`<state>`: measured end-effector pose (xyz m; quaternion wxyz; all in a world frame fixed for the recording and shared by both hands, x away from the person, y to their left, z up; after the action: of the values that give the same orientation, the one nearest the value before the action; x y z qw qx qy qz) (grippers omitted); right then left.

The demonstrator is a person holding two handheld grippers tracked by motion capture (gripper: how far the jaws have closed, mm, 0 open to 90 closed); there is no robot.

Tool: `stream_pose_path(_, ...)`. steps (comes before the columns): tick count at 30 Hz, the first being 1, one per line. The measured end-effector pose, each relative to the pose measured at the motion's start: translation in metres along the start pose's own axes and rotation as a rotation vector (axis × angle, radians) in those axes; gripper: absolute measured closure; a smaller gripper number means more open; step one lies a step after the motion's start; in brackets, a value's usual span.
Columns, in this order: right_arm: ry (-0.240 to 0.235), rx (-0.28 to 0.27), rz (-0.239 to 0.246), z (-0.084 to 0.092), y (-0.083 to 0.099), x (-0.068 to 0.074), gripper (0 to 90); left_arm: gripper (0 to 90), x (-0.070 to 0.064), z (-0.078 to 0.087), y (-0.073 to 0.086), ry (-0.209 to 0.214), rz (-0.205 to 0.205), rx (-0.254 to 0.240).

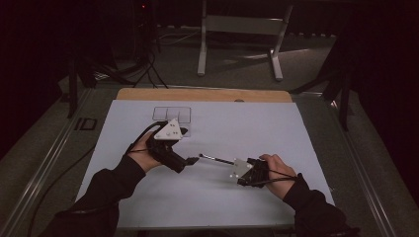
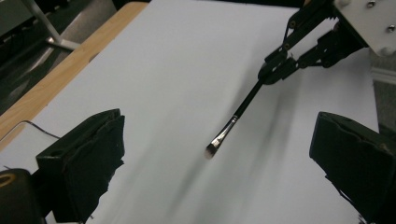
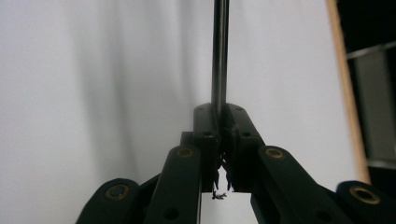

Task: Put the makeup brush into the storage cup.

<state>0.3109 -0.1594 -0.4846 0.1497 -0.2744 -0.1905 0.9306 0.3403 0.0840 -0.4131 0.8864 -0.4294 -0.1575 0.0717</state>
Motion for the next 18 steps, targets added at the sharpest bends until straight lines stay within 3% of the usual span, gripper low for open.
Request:
stream_pose_path(3,-0.03,-0.014,-0.083,0.002,0.001,-0.001,84.6,5.1,0.0,0.001,0.003,0.003,0.02,-0.012)
stream_pose_path(6,-0.038,-0.043,-0.12,0.004,0.001,-0.003,84.6,5.1,-0.002,0.002,0.006,-0.009,0.029,-0.019)
stream_pose_path(7,-0.071,-0.08,-0.199,0.006,0.002,-0.006,84.6,5.1,-0.004,0.002,0.007,-0.016,0.018,-0.016)
stream_pose_path(10,-0.096,-0.114,-0.292,0.008,0.004,-0.01,84.6,5.1,-0.009,0.001,0.009,-0.008,0.02,-0.015)
stream_pose_path(11,-0.096,-0.114,-0.292,0.008,0.004,-0.01,84.6,5.1,-0.009,0.001,0.009,-0.008,0.02,-0.015)
stream_pose_path(12,-0.104,-0.121,-0.322,0.008,0.005,-0.011,84.6,5.1,-0.011,-0.001,0.011,-0.004,0.028,-0.013)
stream_pose_path(16,-0.16,-0.16,-0.445,0.011,0.009,-0.015,84.7,5.1,-0.014,-0.005,0.016,0.011,0.045,-0.008)
stream_pose_path(17,-0.16,-0.16,-0.445,0.011,0.009,-0.015,84.7,5.2,-0.014,-0.005,0.016,0.011,0.045,-0.008)
stream_pose_path(18,-0.181,-0.181,-0.503,0.012,0.011,-0.017,84.7,5.3,-0.016,-0.007,0.018,0.016,0.051,-0.009)
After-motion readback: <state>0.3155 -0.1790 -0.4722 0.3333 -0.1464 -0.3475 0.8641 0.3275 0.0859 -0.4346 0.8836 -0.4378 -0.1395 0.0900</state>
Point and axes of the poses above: each handheld gripper's, and its own axes: z roughly backward along the jaws, y roughly out of its underside, x roughly to its left, the point moved 4 cm from there along -z, roughly forward along the jaws, and after that the axes turned 11 degrees about -z, right-handed, at the moved point
